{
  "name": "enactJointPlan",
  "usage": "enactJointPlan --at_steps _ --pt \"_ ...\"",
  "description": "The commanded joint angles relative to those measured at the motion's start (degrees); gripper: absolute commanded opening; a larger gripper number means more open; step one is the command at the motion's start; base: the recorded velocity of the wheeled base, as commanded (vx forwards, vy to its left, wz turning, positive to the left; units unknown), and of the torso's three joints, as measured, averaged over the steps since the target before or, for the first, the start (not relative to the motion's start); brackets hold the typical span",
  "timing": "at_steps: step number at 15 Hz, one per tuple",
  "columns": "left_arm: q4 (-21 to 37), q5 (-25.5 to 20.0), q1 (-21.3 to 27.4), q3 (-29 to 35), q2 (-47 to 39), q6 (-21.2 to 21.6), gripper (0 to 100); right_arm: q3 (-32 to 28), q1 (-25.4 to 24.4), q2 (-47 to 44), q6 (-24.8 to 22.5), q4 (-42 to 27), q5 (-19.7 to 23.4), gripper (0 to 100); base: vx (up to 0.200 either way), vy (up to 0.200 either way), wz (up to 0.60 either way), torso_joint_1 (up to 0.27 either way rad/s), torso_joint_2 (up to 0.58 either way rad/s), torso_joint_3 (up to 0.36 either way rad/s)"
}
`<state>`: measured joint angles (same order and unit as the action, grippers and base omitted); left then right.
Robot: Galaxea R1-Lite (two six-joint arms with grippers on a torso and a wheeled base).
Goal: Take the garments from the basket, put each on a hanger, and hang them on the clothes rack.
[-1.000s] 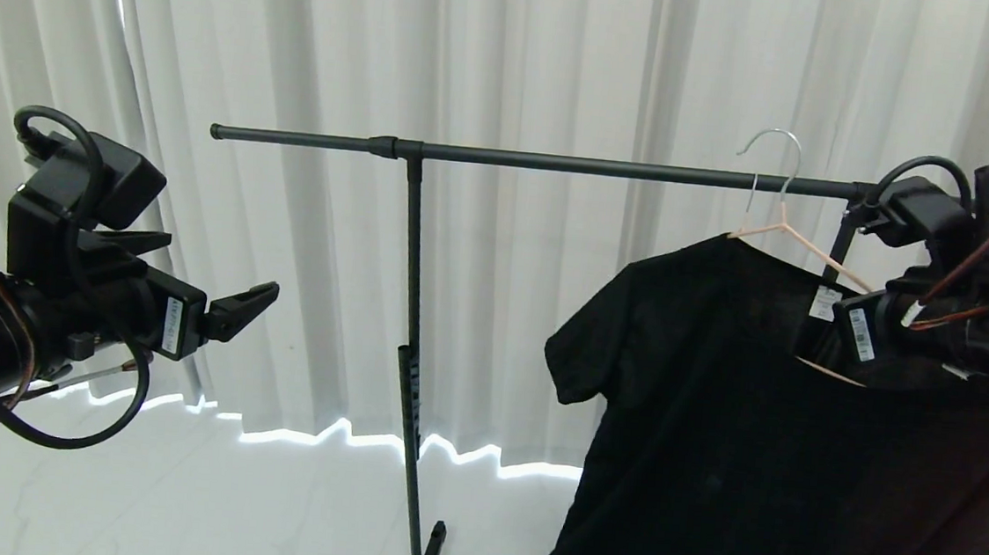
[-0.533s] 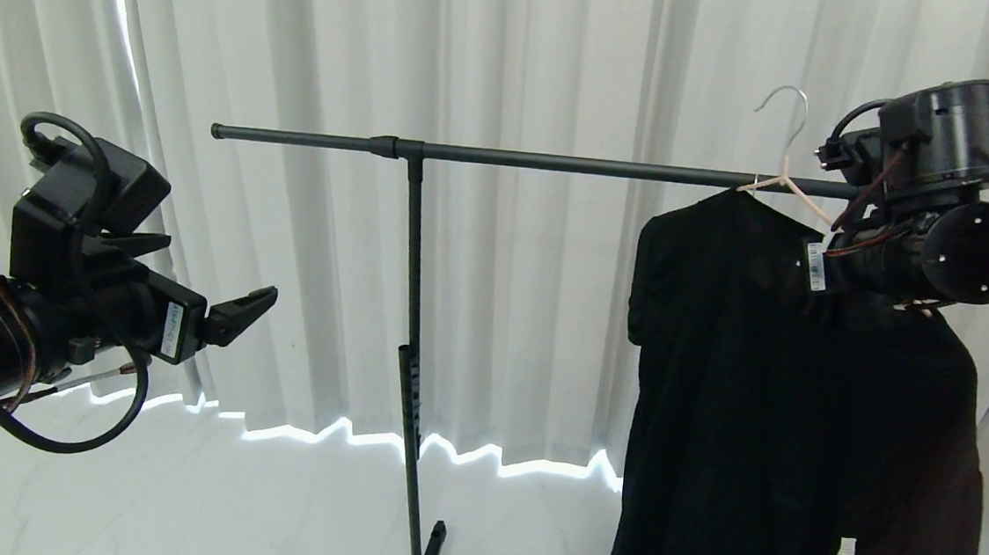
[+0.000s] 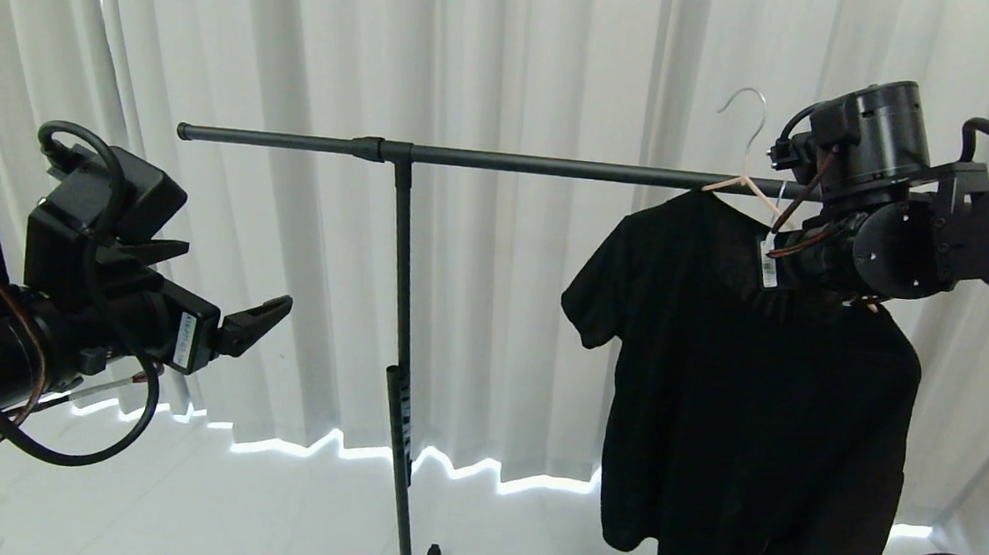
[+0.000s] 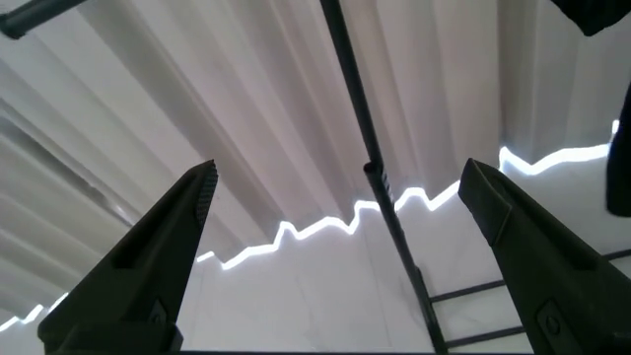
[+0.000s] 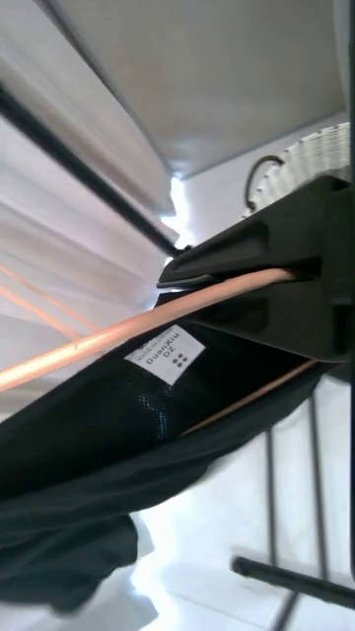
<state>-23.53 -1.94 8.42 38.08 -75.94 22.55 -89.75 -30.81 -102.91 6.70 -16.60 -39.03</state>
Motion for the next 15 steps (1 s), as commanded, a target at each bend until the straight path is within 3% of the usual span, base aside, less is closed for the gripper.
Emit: enactJointPlan --at_steps 1,5,15 --pt "-0.03 0.0 0.63 -0.11 0.09 -0.05 100 -0.43 -0.04 -0.53 -0.03 -0.01 -0.16 0 0.2 0.0 0.0 -0.002 0.01 0.002" --pt "-0.03 0.0 0.8 -0.29 0.26 -0.05 100 -0.34 -1.63 -0.97 -0.03 -0.1 -0.25 0 0.2 0.0 0.0 -0.001 0.01 0.002" --pt "-0.2 0.0 0.8 -0.29 0.35 -0.05 100 0.01 -5.14 -0.27 0.06 -3.17 -2.89 0 0.0 0.0 0.0 0.0 0.0 0.0"
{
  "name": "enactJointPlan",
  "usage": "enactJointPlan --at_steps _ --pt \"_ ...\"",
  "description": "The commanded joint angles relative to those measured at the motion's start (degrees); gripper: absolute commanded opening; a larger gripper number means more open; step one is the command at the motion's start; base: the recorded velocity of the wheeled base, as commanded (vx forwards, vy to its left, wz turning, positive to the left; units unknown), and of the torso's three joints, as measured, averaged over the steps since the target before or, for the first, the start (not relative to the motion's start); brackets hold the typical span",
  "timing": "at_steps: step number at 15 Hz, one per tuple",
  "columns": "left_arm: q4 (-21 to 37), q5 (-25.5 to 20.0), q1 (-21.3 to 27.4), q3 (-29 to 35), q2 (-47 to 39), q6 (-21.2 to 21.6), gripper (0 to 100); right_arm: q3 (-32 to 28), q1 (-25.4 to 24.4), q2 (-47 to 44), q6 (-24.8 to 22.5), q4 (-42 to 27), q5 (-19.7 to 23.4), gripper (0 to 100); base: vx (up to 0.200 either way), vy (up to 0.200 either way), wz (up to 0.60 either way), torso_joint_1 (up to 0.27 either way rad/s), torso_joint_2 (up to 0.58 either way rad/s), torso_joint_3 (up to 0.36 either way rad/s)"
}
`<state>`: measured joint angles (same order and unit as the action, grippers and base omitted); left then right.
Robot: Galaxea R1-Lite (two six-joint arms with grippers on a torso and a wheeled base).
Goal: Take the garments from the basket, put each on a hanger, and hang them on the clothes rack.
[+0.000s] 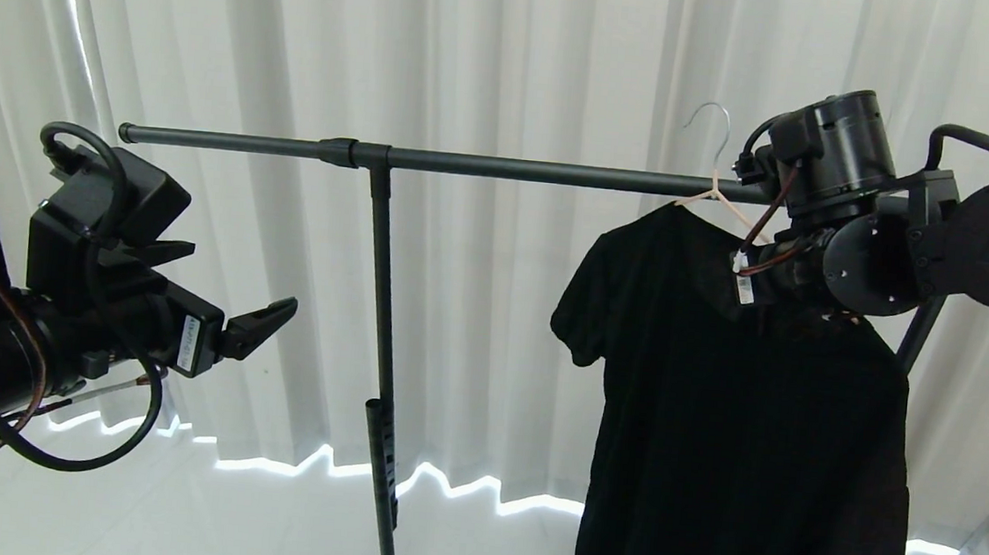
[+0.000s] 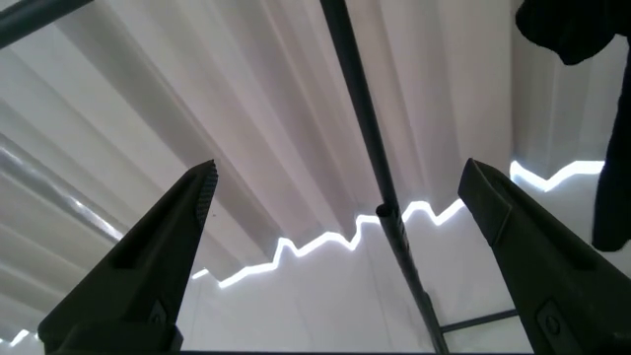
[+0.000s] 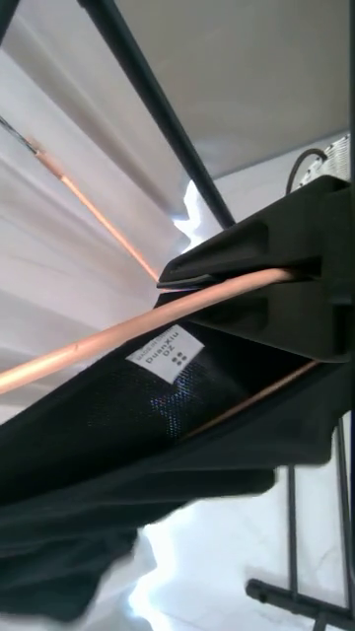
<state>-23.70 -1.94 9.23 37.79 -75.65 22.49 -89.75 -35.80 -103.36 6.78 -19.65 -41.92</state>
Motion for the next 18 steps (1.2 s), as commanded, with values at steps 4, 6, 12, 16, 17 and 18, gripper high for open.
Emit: enactJointPlan --at_steps 4,6,12,16,17,18 --pt "-0.03 0.0 0.35 0.0 0.07 0.01 100 0.27 0.38 -1.67 -0.01 -3.55 -0.09 0 0.0 0.0 0.0 0.0 0.0 0.0" --pt "-0.03 0.0 0.35 0.0 0.07 0.01 100 0.19 0.38 -2.37 -0.01 -4.61 -0.09 0 0.0 0.0 0.0 0.0 0.0 0.0" --pt "-0.03 0.0 0.44 0.0 0.07 0.01 100 0.27 0.38 -2.81 -0.01 -5.13 -0.09 0 0.0 0.0 0.0 0.0 0.0 0.0" --pt "-0.03 0.0 0.44 0.0 0.07 0.01 100 0.19 0.38 -2.81 -0.01 -6.63 -0.09 100 0.0 0.0 0.0 0.0 0.0 0.0" --pt "-0.03 0.0 0.44 0.0 0.07 0.01 100 0.19 0.38 -2.81 -0.01 -6.63 -0.09 100 0.0 0.0 0.0 0.0 0.0 0.0" --pt "-0.03 0.0 0.44 0.0 -0.02 0.01 100 0.1 0.38 -2.81 0.08 -6.54 -0.09 100 0.0 0.0 0.0 0.0 0.0 0.0"
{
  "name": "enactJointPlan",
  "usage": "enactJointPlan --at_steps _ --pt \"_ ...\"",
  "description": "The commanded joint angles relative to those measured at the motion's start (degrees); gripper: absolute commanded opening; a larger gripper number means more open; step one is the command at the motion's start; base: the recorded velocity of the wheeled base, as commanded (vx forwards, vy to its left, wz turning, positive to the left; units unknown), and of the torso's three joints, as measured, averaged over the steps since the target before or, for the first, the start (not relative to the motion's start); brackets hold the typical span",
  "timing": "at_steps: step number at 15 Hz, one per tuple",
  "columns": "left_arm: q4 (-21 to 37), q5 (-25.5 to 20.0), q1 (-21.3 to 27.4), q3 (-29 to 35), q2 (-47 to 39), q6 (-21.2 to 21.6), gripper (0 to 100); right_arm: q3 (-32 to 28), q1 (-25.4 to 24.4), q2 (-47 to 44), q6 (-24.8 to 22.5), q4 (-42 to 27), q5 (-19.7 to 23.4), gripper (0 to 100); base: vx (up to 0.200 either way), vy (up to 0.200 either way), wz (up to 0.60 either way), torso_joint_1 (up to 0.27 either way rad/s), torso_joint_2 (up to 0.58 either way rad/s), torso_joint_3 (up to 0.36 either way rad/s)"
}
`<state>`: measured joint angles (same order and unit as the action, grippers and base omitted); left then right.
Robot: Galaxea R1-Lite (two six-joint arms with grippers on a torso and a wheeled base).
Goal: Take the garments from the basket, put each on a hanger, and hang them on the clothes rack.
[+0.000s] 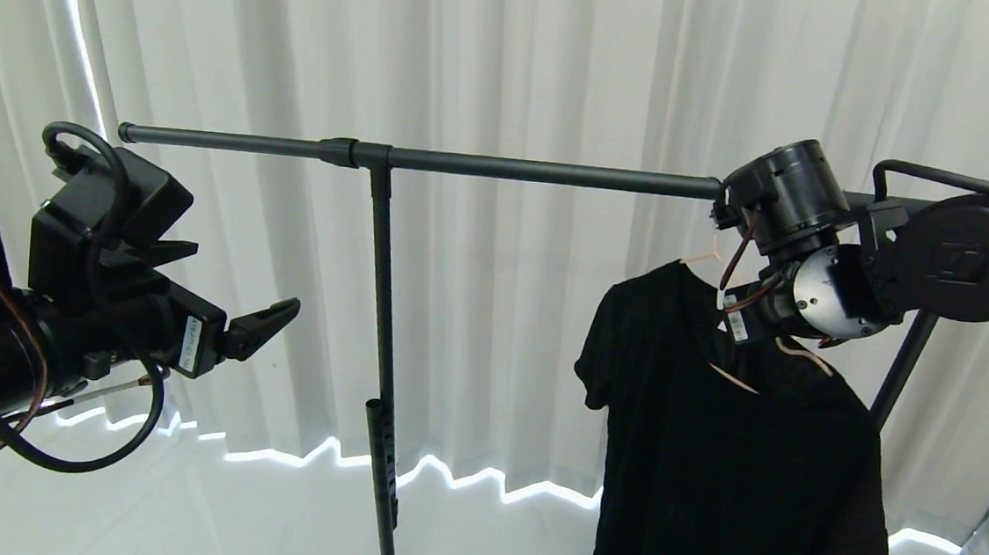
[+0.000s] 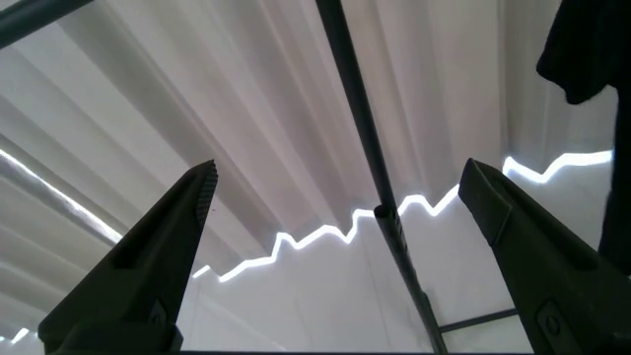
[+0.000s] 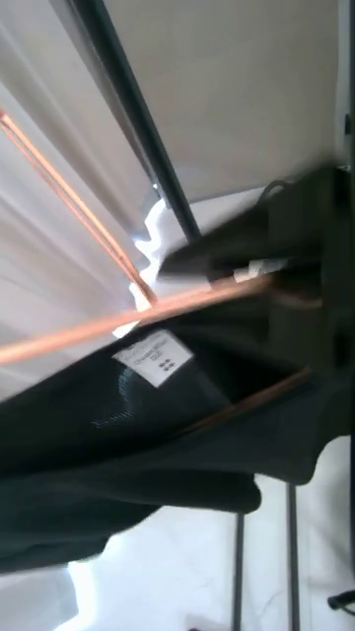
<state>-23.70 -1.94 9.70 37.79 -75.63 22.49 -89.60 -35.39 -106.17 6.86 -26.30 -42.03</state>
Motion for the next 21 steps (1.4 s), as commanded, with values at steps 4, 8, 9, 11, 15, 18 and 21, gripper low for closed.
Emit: enactJointPlan --at_steps 4,8,9,11,15,18,21 --pt "-0.03 0.0 -0.04 0.0 -0.04 0.01 100 -0.05 -0.03 -0.09 2.28 0.1 0.02 100 0.0 0.0 0.0 0.0 0.0 0.0" --pt "-0.03 0.0 -0.12 -0.09 0.04 -0.08 100 -1.01 -1.09 4.21 4.39 -0.16 0.11 100 0.0 0.0 0.0 0.0 0.0 0.0" --pt "-0.03 0.0 -0.21 -0.17 0.04 -0.08 100 -1.01 -1.09 6.76 4.39 -0.78 0.64 100 0.0 0.0 0.0 0.0 0.0 0.0" --pt "-0.03 0.0 -0.3 -0.35 0.04 -0.17 100 -0.93 -1.09 11.6 4.47 -1.39 2.48 100 0.0 0.0 0.0 0.0 0.0 0.0" --pt "-0.03 0.0 -1.44 -0.44 0.57 -0.17 100 -0.66 0.67 21.0 4.3 -11.15 3.98 100 0.0 0.0 0.0 0.0 0.0 0.0" --pt "-0.03 0.0 -2.23 -0.44 1.54 -0.17 100 0.74 8.14 24.87 3.86 -21.43 4.86 100 -0.067 0.0 0.0 0.002 0.0 -0.001" --pt "-0.03 0.0 -4.34 -0.44 2.42 -0.26 100 6.19 14.82 28.91 0.43 -21.69 9.25 100 -0.2 0.0 0.0 0.01 0.0 0.004"
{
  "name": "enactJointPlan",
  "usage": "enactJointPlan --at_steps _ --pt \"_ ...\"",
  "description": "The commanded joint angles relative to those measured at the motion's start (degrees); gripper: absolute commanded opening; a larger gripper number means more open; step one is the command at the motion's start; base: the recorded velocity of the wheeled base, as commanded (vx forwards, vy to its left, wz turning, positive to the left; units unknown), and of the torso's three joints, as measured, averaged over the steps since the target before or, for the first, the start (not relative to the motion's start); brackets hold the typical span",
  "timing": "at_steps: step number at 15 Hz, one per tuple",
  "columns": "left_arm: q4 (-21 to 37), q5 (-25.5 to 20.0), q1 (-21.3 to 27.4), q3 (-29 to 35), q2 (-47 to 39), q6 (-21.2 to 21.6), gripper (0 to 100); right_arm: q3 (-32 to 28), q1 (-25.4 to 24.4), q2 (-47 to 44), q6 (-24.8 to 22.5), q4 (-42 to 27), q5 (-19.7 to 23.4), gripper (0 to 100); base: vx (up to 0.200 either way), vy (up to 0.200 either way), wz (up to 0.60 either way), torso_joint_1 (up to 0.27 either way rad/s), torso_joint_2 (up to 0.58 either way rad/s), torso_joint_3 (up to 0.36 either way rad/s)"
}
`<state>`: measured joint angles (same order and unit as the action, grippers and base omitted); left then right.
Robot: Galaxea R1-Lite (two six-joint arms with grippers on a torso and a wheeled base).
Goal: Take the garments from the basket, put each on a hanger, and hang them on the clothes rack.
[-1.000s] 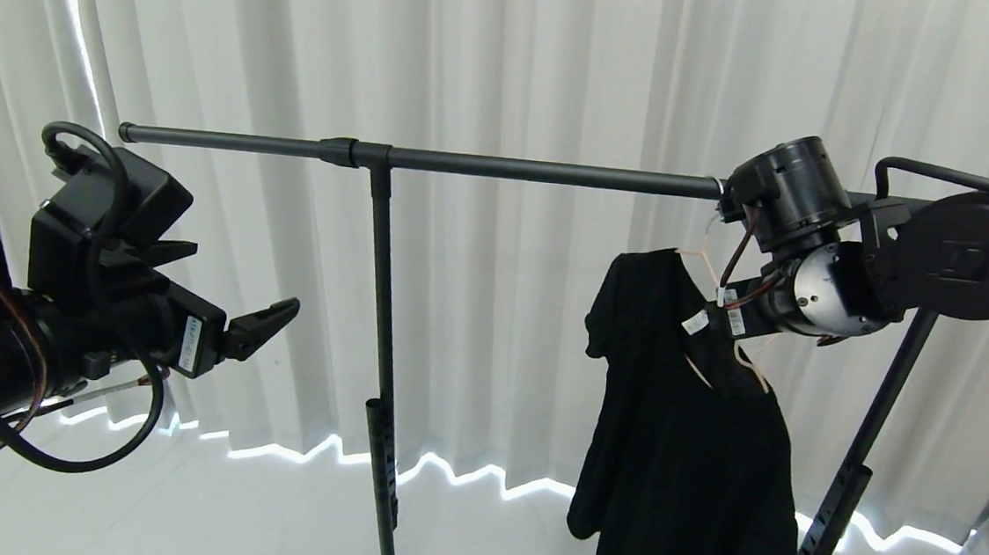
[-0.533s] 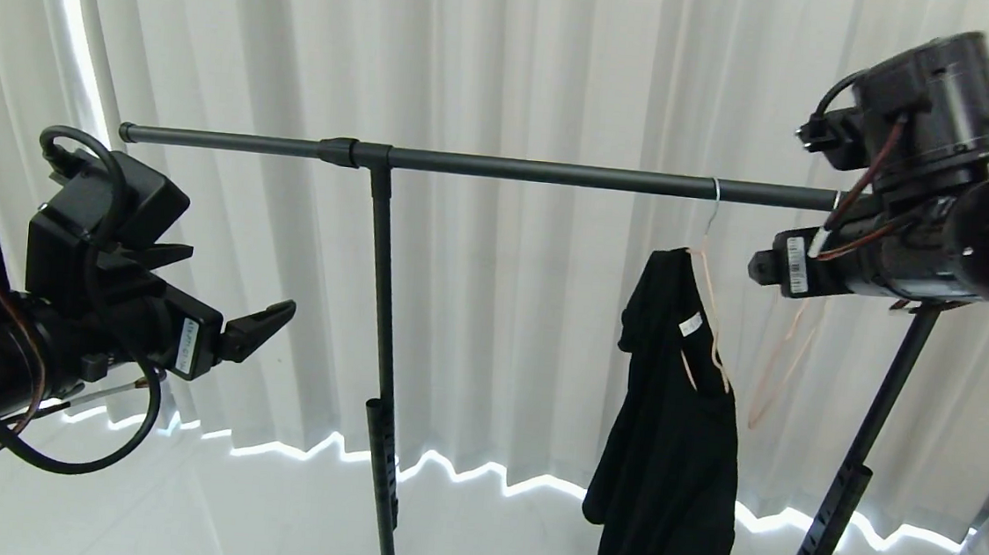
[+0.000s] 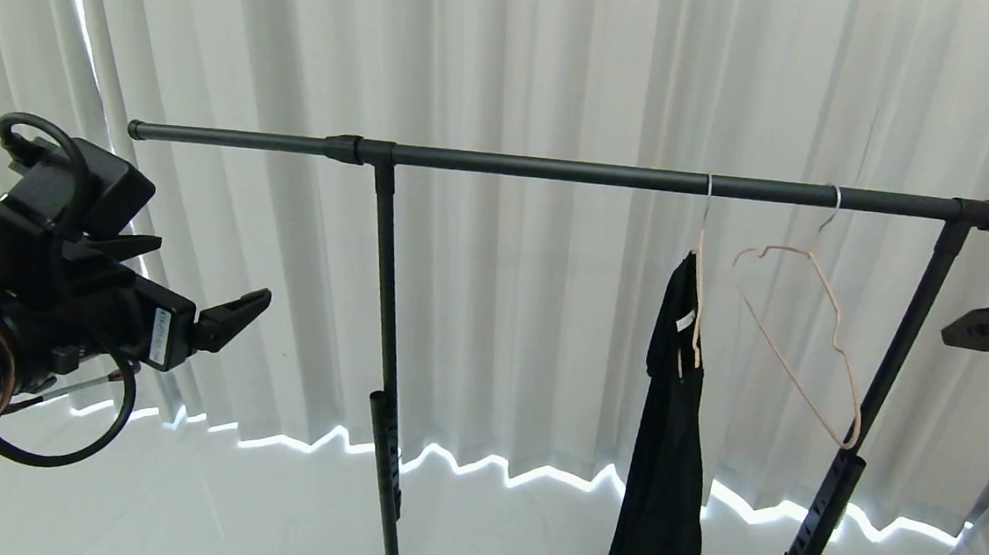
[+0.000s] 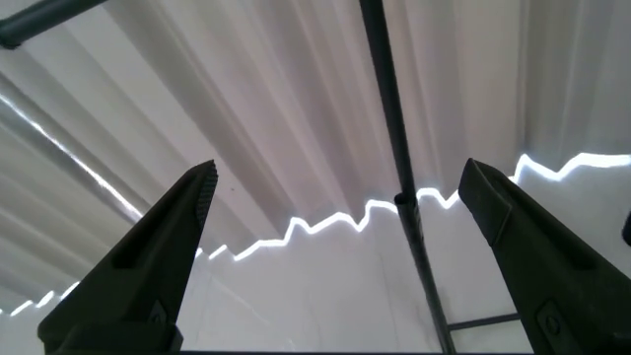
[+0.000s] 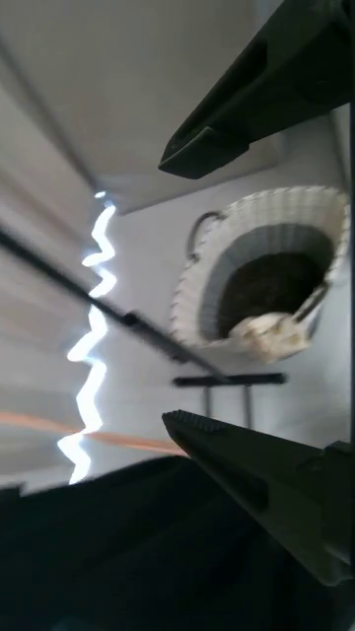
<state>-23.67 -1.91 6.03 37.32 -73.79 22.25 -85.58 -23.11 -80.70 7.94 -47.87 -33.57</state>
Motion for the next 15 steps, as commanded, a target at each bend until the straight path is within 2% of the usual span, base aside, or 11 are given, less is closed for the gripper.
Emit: enactJointPlan --at_steps 1,3,5,7,9,10,13,15 --pt "-0.06 -0.02 -1.64 0.04 0.84 -0.19 100 3.14 3.34 4.5 -1.7 -0.03 2.2 100 -0.2 0.0 0.0 0.002 0.0 0.002" --pt "-0.06 -0.02 -3.31 0.04 1.1 -0.28 100 4.54 6.24 4.85 -3.19 2.26 2.9 100 -0.2 0.0 0.0 -0.015 0.0 0.01" --pt "-0.06 -0.02 -4.72 -0.05 1.46 -0.36 100 5.07 11.51 4.76 -7.67 6.83 5.54 100 -0.2 0.0 0.0 -0.002 0.0 0.002" --pt "-0.06 -0.2 -6.21 -0.84 2.25 -0.36 100 4.98 17.14 5.29 -14.88 10.52 14.15 100 -0.2 0.0 0.0 0.005 0.01 0.007" --pt "-0.06 -0.28 -6.74 -3.04 3.83 -0.45 100 6.04 21.88 6.17 -21.65 12.28 25.66 100 -0.1 0.0 0.0 0.001 0.0 0.001" --pt "-0.06 -0.28 -6.83 -3.83 4.36 -0.45 100 7.71 22.32 6.52 -22.97 13.95 28.21 100 0.0 0.0 0.0 0.0 0.0 0.0" --pt "-0.06 -0.28 -7.53 -4.09 4.62 -0.45 100 21.42 21.97 7.93 -23.76 30.21 28.48 100 0.0 0.0 0.0 0.0 0.0 0.0" --pt "-0.06 -0.28 -8.76 -4.27 4.62 -0.45 100 28.98 21.97 10.13 -26.66 39.08 28.56 100 0.0 0.0 -0.6 0.012 0.01 0.002"
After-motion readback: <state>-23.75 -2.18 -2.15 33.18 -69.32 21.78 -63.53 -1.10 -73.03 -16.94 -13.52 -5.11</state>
